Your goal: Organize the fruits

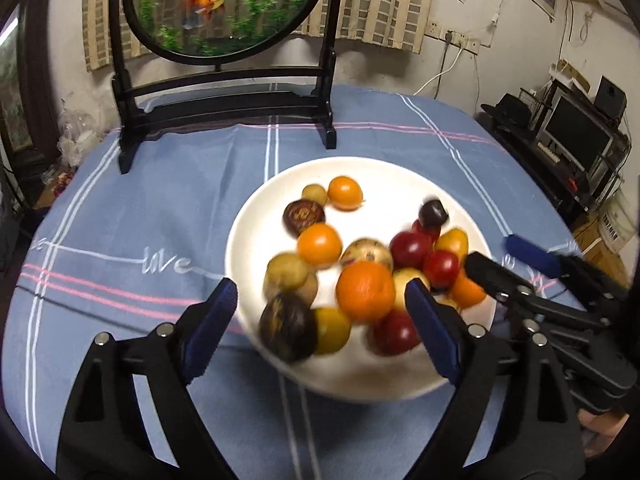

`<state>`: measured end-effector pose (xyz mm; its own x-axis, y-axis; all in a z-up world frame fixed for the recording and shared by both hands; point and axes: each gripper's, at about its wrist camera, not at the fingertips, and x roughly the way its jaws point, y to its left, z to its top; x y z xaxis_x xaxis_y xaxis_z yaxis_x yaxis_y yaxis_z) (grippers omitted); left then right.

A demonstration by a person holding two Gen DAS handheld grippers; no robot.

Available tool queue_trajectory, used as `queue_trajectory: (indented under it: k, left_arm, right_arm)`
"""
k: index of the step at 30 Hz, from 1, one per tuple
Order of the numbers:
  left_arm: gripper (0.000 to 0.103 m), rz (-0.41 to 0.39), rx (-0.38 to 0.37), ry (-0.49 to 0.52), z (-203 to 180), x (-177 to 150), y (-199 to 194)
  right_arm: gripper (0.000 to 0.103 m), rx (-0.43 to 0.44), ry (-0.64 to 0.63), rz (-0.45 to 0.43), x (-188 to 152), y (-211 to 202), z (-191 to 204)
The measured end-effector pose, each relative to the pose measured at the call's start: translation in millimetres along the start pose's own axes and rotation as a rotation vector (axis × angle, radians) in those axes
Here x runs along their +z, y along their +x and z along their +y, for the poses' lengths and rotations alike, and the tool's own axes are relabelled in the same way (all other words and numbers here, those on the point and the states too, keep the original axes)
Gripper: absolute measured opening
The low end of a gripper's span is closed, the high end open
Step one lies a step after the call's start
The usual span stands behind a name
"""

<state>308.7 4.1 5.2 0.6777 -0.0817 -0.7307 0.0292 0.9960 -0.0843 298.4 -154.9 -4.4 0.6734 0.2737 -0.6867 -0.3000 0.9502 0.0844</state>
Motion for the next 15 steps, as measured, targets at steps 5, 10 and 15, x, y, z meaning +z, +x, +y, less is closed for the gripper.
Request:
queue_trajectory:
  k: [5, 10, 15]
  left_arm:
    - [0.088, 0.007, 0.012, 0.031, -6, -32, -19]
    - [0.088, 0.037, -0.023, -0.014, -5, -54, -38]
    - [0.09, 0.028, -0.038, -0.015, -10, -70, -57]
  right_arm:
    - [0.094, -0.072, -0.062, 0.028, -30, -26, 7]
    - [0.102, -0.098, -0.078, 0.024, -54, -54, 10]
    - [0.102, -0.098, -0.057, 0.024, -67, -72, 11]
